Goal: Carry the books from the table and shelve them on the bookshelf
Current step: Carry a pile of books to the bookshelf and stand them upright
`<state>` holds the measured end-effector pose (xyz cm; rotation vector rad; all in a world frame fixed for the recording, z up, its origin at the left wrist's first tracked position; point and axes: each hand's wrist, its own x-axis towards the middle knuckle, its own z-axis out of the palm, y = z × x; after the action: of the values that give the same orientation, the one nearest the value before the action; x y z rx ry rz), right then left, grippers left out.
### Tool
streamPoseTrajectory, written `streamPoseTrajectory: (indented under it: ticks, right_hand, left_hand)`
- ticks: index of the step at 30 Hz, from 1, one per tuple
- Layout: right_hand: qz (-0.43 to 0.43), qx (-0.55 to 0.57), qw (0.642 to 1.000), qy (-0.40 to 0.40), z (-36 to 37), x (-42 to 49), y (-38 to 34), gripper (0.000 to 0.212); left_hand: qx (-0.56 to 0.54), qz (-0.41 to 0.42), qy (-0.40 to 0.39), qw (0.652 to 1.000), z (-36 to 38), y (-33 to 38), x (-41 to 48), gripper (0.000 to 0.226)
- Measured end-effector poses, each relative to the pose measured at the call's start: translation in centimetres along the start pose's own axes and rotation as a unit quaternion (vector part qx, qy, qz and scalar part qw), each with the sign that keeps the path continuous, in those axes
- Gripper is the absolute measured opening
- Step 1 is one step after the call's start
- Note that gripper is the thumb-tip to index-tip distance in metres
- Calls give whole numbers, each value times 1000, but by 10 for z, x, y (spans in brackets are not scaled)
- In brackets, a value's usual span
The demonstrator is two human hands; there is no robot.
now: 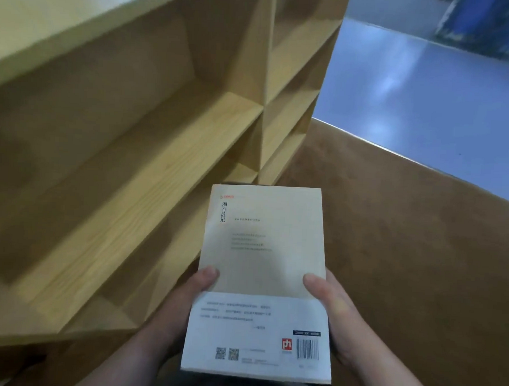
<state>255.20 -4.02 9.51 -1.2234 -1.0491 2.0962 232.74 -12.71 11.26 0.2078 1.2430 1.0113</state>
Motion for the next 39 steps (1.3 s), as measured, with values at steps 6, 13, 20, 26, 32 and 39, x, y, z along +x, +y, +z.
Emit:
streamPoseTrajectory:
  ticks: [6, 13, 20, 26, 32, 39]
  right_hand:
    - [33, -44, 997, -51, -8, 61, -48, 72]
    - [64, -99, 983, -143, -36, 148, -106, 110]
    - [82, -162, 942, -281, -47, 239, -177, 91]
    - [100, -251, 917, -292, 4, 301, -194, 96]
    - [131, -253, 904, -318, 73, 337, -184, 81]
    - [174, -303, 885, -309, 147, 365, -167, 45]
  left_hand:
    - [-89, 30, 50, 994, 14, 31, 26, 67]
    - [-190, 52, 116, 974, 52, 57, 73, 95]
    - [-244, 123, 213, 938, 99, 86, 117, 51]
    - [-281, 151, 293, 901, 71, 115, 141, 48]
    - [-270, 171, 329, 888, 14, 137, 139, 62]
    - [-275, 147, 338, 888, -48, 159, 135, 46]
